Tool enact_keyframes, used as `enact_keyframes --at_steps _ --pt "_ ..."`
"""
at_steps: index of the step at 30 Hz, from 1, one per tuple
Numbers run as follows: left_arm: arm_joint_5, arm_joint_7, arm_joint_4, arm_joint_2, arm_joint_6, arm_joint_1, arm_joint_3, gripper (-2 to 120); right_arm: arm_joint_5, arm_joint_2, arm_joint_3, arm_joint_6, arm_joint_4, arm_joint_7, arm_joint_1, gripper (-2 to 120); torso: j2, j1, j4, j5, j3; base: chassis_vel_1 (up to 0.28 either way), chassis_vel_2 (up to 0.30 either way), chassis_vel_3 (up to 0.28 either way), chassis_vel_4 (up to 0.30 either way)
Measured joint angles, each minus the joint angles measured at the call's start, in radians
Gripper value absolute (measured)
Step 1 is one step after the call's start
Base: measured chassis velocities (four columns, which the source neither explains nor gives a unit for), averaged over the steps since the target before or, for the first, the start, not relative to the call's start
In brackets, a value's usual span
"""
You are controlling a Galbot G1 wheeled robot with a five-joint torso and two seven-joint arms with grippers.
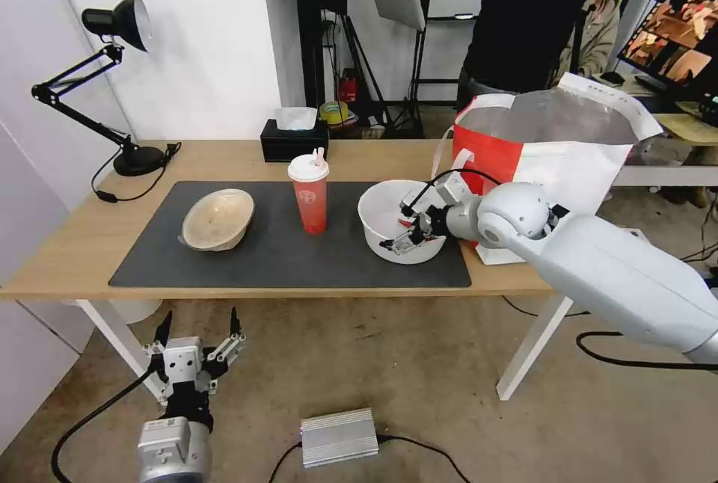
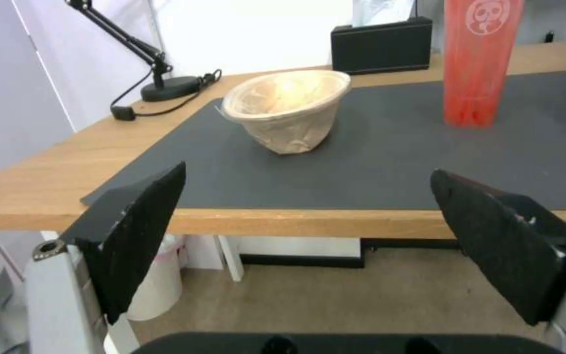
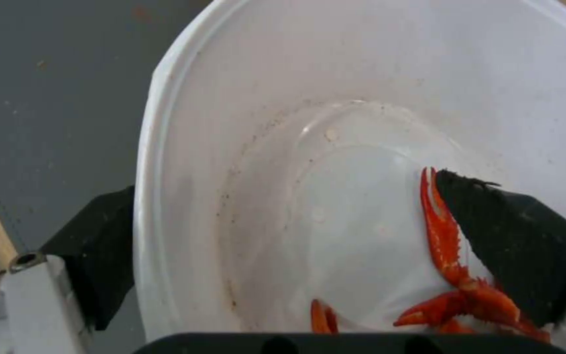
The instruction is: Pick up the trash from the table and place it into the takeout bag.
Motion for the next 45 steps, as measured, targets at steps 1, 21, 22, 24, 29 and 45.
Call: enact_keyframes --at_steps 1,21,22,24,29,45 --pt "0.0 0.0 0.0 0.0 0.0 0.0 0.0 100 0.0 0.0 0.0 0.0 0.0 0.0 0.0 100 0.0 0.0 0.0 0.0 0.0 0.0 0.0 0.0 0.0" --pt "0.001 -0.002 0.001 0.0 -0.001 0.001 0.001 100 -0.004 0.053 -0.007 0.0 -0.025 0.022 -0.012 46 0.0 0.0 0.0 0.0 0.0 0.0 0.0 0.0 0.0" --pt "0.001 -0.002 0.001 0.0 -0.001 0.001 0.001 100 -0.004 0.053 -0.007 0.0 -0.025 0.022 -0.012 46 0.0 0.0 0.0 0.0 0.0 0.0 0.0 0.0 0.0" --pt "0.001 -0.003 0.001 0.0 -0.002 0.001 0.001 100 -0.005 0.061 -0.009 0.0 -0.029 0.024 -0.014 36 0.0 0.0 0.0 0.0 0.0 0.0 0.0 0.0 0.0" --pt "0.001 -0.004 0.002 0.0 -0.002 0.001 0.002 100 -0.005 0.08 -0.015 0.001 -0.041 0.028 -0.016 19 0.0 0.0 0.0 -0.0001 0.0 0.0 0.0 0.0 0.0" --pt "0.001 -0.006 0.002 0.0 -0.004 0.0 0.0 100 -0.003 0.123 -0.017 0.003 -0.065 0.042 -0.035 0 0.0 0.0 0.0001 0.0 0.0 0.0 0.0 0.0 0.0"
